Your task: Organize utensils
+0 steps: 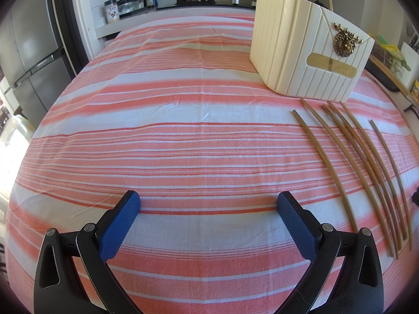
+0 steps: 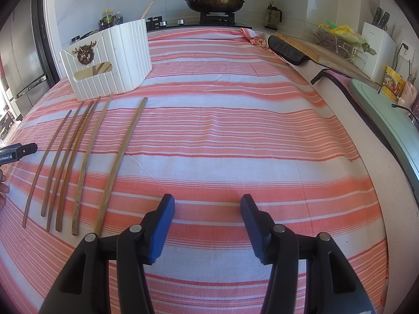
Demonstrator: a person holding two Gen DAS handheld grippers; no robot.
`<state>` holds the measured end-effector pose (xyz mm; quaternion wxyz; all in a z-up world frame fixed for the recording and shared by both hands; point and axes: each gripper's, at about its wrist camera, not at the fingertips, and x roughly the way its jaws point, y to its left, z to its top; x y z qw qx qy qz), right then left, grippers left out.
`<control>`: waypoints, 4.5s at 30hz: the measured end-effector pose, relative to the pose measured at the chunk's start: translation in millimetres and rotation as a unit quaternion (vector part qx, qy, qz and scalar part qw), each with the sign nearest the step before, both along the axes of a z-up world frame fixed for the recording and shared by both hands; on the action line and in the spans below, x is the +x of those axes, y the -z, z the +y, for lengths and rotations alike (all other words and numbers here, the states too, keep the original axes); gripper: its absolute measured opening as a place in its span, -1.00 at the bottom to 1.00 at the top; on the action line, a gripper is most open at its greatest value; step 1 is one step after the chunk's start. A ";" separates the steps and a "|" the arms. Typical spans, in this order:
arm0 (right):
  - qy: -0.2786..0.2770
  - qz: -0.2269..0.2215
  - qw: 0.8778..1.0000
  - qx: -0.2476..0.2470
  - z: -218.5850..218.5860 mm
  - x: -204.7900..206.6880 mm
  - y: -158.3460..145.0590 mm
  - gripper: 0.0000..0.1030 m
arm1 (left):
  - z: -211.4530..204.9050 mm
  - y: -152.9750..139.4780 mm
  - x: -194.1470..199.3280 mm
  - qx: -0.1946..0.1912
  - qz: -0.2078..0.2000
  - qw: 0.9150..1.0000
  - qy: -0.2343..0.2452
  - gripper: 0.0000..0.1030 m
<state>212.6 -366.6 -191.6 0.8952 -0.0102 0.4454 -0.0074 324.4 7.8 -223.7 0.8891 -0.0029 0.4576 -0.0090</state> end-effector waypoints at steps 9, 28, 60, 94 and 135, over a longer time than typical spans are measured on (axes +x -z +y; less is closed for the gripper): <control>0.000 0.000 1.000 0.000 0.4 0.1 0.1 0.04 | 0.8 -0.5 1.3 -0.001 0.011 1.000 0.016 0.99; 0.000 0.000 1.000 0.001 0.6 0.3 0.3 0.05 | -12.8 -28.4 -16.5 -0.096 -0.005 0.995 0.001 0.99; -0.086 0.060 0.994 0.004 41.4 8.8 -7.1 -0.86 | -50.3 -16.2 -40.1 -0.001 0.005 0.998 0.056 -0.87; -0.119 0.156 0.980 0.021 47.3 128.1 -6.6 -0.86 | -25.7 -25.0 50.4 -0.042 0.091 0.986 0.135 -0.93; -0.144 -0.248 0.946 0.152 41.4 31.5 -243.7 -0.86 | 19.2 -246.2 -55.3 -0.158 -0.178 0.958 0.158 -0.93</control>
